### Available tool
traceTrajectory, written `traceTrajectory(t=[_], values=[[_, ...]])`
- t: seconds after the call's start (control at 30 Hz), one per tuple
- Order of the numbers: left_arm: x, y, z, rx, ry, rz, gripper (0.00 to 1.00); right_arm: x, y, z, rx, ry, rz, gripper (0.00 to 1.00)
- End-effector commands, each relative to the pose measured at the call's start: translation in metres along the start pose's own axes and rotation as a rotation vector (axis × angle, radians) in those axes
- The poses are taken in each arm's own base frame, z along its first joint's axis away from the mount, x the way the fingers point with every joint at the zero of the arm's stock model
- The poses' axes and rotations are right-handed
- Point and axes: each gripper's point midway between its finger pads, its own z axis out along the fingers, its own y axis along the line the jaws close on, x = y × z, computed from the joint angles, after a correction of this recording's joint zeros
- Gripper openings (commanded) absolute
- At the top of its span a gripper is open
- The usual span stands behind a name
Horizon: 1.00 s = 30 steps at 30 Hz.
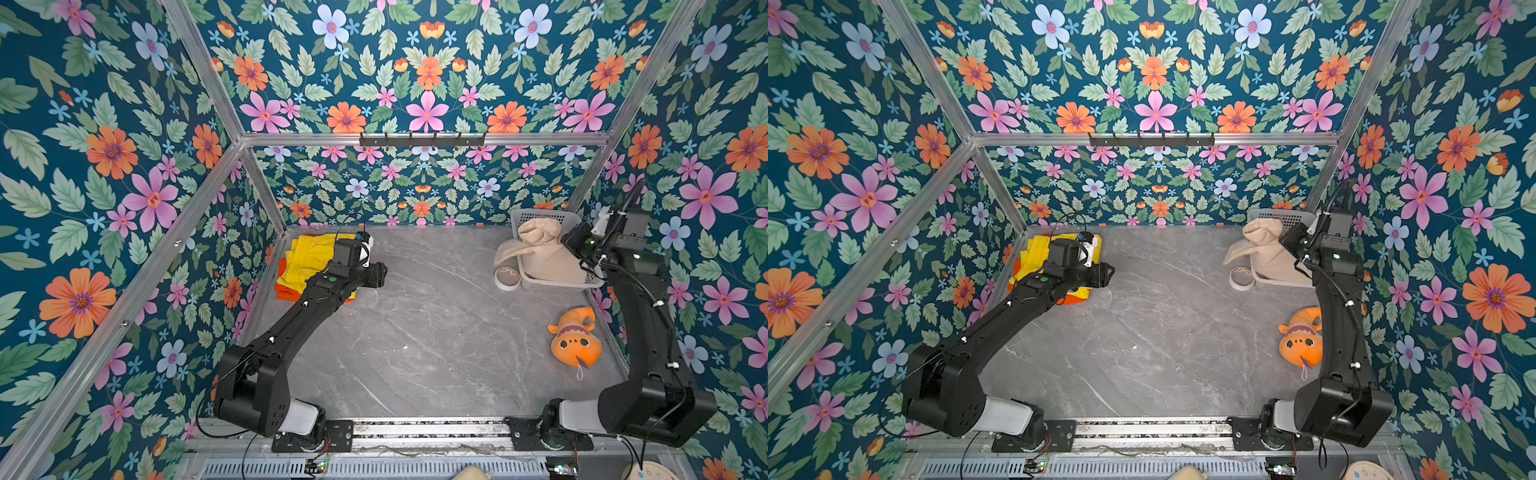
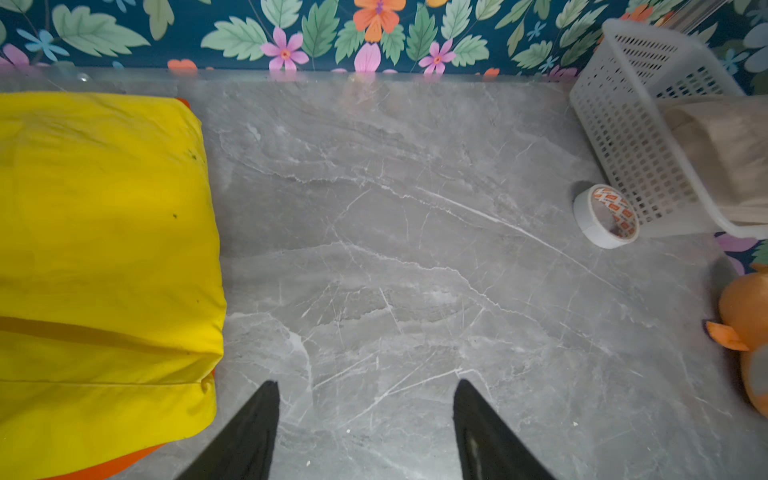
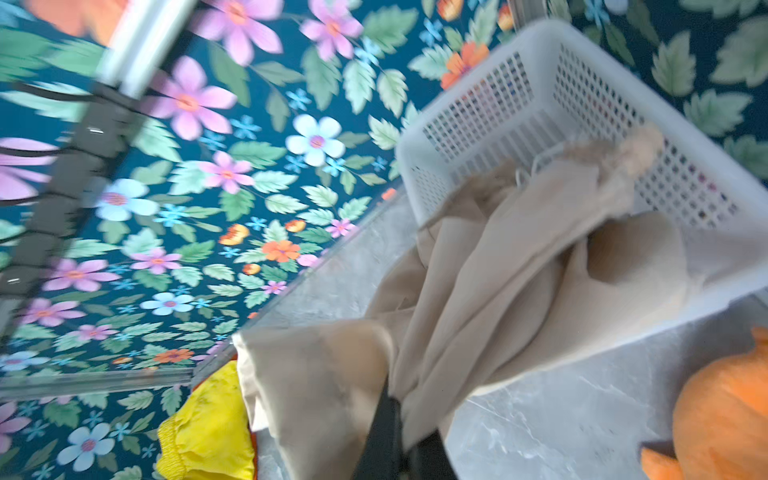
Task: Fold and stack the shorts
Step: 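Grasp the beige shorts with the right gripper and drag them toward the table center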
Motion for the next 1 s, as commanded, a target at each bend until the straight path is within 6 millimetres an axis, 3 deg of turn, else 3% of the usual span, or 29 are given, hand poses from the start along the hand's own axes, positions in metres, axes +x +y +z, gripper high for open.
traceTrajectory(t=[0.0,0.17,0.3,0.4,0.53,0.67,0.83,0.97], values=[[-0.021,-0.008,-0.014,0.022,-0.077,0.028,0.68,-0.027,0.046,-0.037,-0.144,-0.107,-0.114,0.00],[-0.045,-0.027,-0.038,0.102,-0.176,0.085,0.68,-0.033,0.115,-0.102,-0.338,-0.173,-0.278,0.00],[-0.062,-0.040,-0.062,0.150,-0.265,0.134,0.69,-0.009,0.168,-0.143,-0.539,-0.155,-0.395,0.00],[-0.068,-0.042,-0.076,0.145,-0.305,0.158,0.69,0.017,0.197,-0.159,-0.660,-0.103,-0.465,0.00],[-0.068,-0.033,-0.087,0.090,-0.326,0.162,0.69,0.070,0.231,-0.160,-0.783,0.013,-0.589,0.00],[-0.065,-0.024,-0.093,0.038,-0.333,0.156,0.69,0.124,0.260,-0.149,-0.874,0.122,-0.696,0.00],[-0.065,-0.009,-0.098,-0.052,-0.338,0.126,0.69,0.205,0.302,-0.141,-1.046,0.276,-0.796,0.00],[-0.067,-0.005,-0.102,-0.078,-0.346,0.115,0.69,0.245,0.313,-0.135,-1.140,0.421,-0.771,0.00]])
